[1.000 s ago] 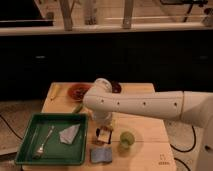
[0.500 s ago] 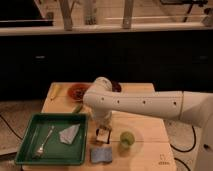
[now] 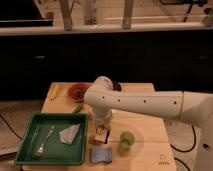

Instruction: Place eraser in metal cup

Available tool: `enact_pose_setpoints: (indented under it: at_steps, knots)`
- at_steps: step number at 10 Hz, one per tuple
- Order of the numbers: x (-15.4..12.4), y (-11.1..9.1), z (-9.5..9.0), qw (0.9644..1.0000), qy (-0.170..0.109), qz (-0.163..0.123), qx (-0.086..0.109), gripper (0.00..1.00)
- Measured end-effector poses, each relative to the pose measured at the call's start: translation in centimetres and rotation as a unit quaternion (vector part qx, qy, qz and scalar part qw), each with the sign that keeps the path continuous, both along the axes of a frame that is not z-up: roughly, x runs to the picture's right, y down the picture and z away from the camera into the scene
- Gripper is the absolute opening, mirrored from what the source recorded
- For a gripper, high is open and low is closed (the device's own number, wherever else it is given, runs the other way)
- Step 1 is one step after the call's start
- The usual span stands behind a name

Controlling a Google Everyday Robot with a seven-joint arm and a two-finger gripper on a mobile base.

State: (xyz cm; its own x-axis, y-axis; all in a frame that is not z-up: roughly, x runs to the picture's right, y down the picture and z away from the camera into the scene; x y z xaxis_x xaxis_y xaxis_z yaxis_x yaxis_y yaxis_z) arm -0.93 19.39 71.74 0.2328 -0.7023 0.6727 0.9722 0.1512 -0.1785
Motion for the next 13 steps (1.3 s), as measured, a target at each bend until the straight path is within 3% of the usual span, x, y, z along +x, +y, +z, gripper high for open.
enact_pose_setpoints:
  at_steps: [2, 13]
  knots:
    - [0.0, -0.08, 0.14, 1.0, -0.001, 0.0, -0.003, 0.8]
    - [-0.09, -0.73, 0.44, 0.9999, -0.014, -0.004, -0.008, 0.8]
